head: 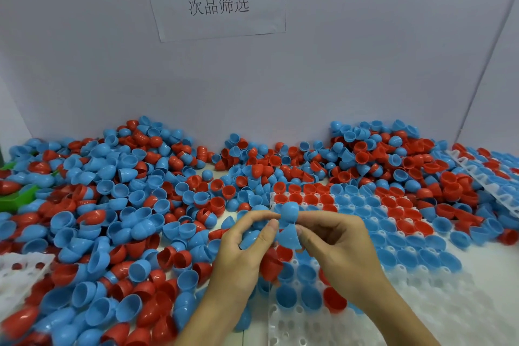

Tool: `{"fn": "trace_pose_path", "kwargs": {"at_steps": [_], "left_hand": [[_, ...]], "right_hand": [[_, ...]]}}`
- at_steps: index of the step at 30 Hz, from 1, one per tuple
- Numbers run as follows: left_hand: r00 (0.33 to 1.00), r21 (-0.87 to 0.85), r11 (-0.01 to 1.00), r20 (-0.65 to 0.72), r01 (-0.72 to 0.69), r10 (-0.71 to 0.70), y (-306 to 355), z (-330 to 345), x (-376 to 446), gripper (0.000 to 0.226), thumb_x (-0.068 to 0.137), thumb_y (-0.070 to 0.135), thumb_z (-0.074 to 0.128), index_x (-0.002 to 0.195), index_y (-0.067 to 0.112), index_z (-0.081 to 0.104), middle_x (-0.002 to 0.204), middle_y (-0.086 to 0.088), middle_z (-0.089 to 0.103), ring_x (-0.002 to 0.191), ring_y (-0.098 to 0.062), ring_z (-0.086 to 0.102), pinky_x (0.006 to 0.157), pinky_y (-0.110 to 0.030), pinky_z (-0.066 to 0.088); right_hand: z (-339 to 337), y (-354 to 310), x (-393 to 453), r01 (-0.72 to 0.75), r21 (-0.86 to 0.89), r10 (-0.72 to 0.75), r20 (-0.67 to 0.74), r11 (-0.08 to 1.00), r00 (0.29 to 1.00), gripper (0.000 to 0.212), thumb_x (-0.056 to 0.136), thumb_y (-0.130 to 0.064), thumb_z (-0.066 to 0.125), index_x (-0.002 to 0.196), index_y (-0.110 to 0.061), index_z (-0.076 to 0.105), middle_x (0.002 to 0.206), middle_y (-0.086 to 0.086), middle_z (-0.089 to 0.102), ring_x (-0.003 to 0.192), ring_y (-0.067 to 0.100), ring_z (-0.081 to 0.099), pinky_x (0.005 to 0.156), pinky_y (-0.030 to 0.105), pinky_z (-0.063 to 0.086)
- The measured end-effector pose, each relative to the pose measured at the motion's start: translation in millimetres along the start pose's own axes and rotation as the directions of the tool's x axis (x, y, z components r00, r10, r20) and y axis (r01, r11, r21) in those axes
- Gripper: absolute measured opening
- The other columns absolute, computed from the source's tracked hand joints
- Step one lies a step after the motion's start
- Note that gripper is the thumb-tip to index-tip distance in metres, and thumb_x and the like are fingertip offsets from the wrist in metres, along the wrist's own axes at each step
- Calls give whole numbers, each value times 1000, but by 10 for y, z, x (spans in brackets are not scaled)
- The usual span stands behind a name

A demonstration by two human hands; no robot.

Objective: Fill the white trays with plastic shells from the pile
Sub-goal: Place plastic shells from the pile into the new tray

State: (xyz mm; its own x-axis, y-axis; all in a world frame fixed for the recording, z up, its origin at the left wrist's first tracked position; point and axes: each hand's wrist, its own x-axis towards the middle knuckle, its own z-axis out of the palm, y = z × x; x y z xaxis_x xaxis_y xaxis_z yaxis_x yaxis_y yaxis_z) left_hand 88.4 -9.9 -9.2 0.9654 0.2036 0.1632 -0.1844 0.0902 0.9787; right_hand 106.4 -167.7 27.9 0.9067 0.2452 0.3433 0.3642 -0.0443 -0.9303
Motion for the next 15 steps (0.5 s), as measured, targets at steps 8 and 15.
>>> {"fn": "trace_pose_path", "kwargs": {"at_steps": [8, 15], "left_hand": [[999, -62, 997, -1, 54, -54, -10, -32, -6, 27, 80, 46, 72, 102, 30, 75, 120, 0, 68, 100, -26, 72, 81, -45, 61], [997, -142, 987, 28, 72, -69, -5, -44, -23, 12, 90, 23, 70, 100, 26, 76, 120, -3, 69, 94, -24, 74, 63, -32, 57]], "right_hand": [[-685, -258, -28, -44, -410, 44, -9, 911, 999, 24, 86, -4, 72, 80, -27, 76, 73, -4, 75, 64, 12, 69, 64, 21, 58], [-999, -236, -237, -131, -811, 309, 63, 569, 949, 6, 88, -20, 74, 87, -25, 79, 78, -12, 73, 74, 6, 67, 73, 28, 57]]}}
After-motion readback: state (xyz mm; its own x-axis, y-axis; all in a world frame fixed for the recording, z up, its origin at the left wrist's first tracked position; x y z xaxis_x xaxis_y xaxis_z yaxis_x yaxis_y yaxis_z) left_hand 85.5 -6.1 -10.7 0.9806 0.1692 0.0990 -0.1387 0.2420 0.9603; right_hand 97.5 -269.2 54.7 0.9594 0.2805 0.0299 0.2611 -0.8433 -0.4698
